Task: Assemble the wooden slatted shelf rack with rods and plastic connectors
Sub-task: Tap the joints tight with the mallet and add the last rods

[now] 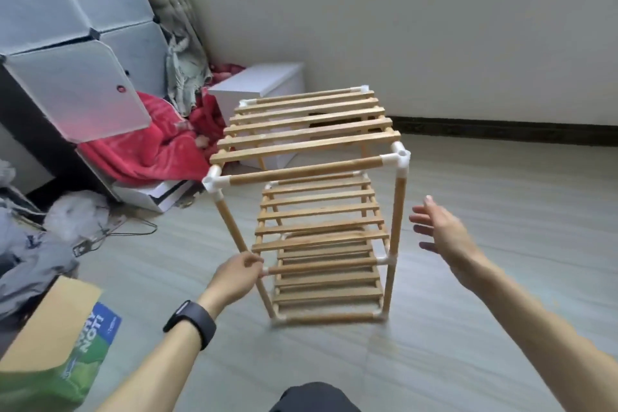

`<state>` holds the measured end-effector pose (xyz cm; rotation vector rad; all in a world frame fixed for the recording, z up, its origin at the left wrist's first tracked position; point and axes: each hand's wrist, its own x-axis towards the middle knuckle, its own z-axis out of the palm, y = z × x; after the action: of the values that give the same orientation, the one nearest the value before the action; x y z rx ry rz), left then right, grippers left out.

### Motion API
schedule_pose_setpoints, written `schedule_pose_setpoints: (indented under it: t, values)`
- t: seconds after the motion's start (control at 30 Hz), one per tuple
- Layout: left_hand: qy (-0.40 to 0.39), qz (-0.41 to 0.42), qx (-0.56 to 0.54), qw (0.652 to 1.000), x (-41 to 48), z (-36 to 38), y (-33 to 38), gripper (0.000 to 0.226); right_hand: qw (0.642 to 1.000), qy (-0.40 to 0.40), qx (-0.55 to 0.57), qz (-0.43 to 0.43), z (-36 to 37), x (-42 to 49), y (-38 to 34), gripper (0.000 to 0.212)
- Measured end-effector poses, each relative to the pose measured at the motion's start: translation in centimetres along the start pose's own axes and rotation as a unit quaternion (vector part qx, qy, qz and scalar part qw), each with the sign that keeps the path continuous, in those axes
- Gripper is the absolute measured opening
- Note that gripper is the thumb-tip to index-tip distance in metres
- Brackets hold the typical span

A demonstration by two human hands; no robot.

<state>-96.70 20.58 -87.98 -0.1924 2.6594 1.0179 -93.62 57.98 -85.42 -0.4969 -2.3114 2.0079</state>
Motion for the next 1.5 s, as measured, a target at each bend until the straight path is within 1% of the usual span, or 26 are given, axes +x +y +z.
schedule_pose_setpoints:
  t: [0.03, 0.1, 0.17, 0.2, 0.27, 0.33, 0.4, 0.43, 0.47, 0.53, 0.57, 0.6, 0.7, 0.73, 0.77, 0.87, 0.97, 1.03, 1.17, 1.37, 1.5]
  values:
    - [0.03, -0.035, -0.048, 0.998, 0.0, -1.8, 0.0, 0.023, 1.0, 0.0, 0.023, -0.009, 0.3, 0.7, -1.9, 0.055]
    - [0.094, -0.082, -0.15, 0.981, 0.1, -5.1, 0.6, 0.03, 0.998, 0.005, 0.062, -0.024, 0.7, 1.9, -5.4, 0.059]
    - [0.137, -0.095, -0.249, 0.954, 0.1, -8.2, 1.7, 0.036, 0.997, 0.01, 0.073, -0.022, 1.3, 3.2, -8.5, 0.057]
    - [0.142, -0.09, -0.293, 0.941, 0.2, -9.6, 2.4, 0.04, 0.998, 0.011, 0.065, -0.013, 1.5, 3.9, -9.9, 0.056]
    - [0.126, -0.067, -0.353, 0.925, 0.4, -11.9, 4.1, 0.046, 1.0, 0.0, 0.027, 0.009, 1.9, 5.1, -12.3, 0.053]
    - [0.093, -0.051, -0.367, 0.924, 1.2, -13.4, 6.2, 0.048, 0.999, -0.007, -0.034, 0.026, 2.4, 6.1, -13.5, 0.05]
    - [0.068, -0.045, -0.361, 0.929, 2.6, -14.0, 8.2, 0.052, 0.994, 0.003, -0.1, 0.035, 3.2, 6.6, -13.7, 0.047]
    - [0.066, -0.043, -0.36, 0.93, 3.4, -13.8, 9.1, 0.056, 0.99, 0.014, -0.134, 0.028, 3.9, 6.6, -13.6, 0.05]
    - [0.078, -0.045, -0.354, 0.931, 4.0, -13.3, 9.8, 0.059, 0.985, 0.033, -0.166, 0.014, 4.4, 6.6, -13.4, 0.054]
    - [0.139, -0.054, -0.296, 0.943, 4.9, -11.8, 10.8, 0.068, 0.975, 0.08, -0.207, -0.023, 4.8, 6.4, -12.8, 0.061]
    - [0.17, -0.054, -0.258, 0.95, 5.3, -11.0, 11.1, 0.072, 0.972, 0.099, -0.212, -0.038, 4.3, 6.3, -12.5, 0.063]
    - [0.184, -0.042, -0.242, 0.952, 5.6, -10.2, 11.4, 0.073, 0.97, 0.113, -0.209, -0.048, 3.5, 6.2, -12.1, 0.063]
    - [0.167, 0.005, -0.283, 0.944, 6.1, -7.4, 13.6, 0.062, 0.967, 0.149, -0.2, -0.057, -0.6, 5.6, -11.2, 0.063]
    - [0.163, 0.016, -0.281, 0.946, 6.2, -6.4, 14.6, 0.057, 0.966, 0.16, -0.197, -0.058, -2.1, 5.2, -10.9, 0.063]
    - [0.158, 0.027, -0.272, 0.949, 6.4, -5.3, 15.7, 0.053, 0.964, 0.171, -0.193, -0.059, -3.7, 4.8, -10.5, 0.062]
    - [0.153, 0.065, -0.232, 0.958, 6.7, -1.8, 18.8, 0.051, 0.961, 0.202, -0.178, -0.064, -8.0, 3.0, -9.2, 0.057]
    - [0.152, 0.103, -0.206, 0.961, 7.1, 0.7, 20.8, 0.052, 0.951, 0.237, -0.18, -0.085, -11.0, 1.4, -8.0, 0.063]
    - [0.14, 0.112, -0.192, 0.965, 7.4, 1.8, 22.0, 0.052, 0.949, 0.246, -0.179, -0.079, -12.2, 1.0, -7.7, 0.063]
    - [0.114, 0.107, -0.156, 0.975, 7.9, 2.6, 23.7, 0.051, 0.951, 0.238, -0.196, -0.041, -13.6, 1.6, -8.2, 0.06]
    - [0.083, 0.084, -0.094, 0.989, 8.4, 2.0, 25.7, 0.056, 0.958, 0.208, -0.194, 0.04, -14.5, 3.8, -9.4, 0.054]
    - [0.068, 0.074, -0.083, 0.991, 9.0, 1.8, 26.8, 0.059, 0.95, 0.221, -0.212, 0.056, -14.7, 5.0, -9.9, 0.052]
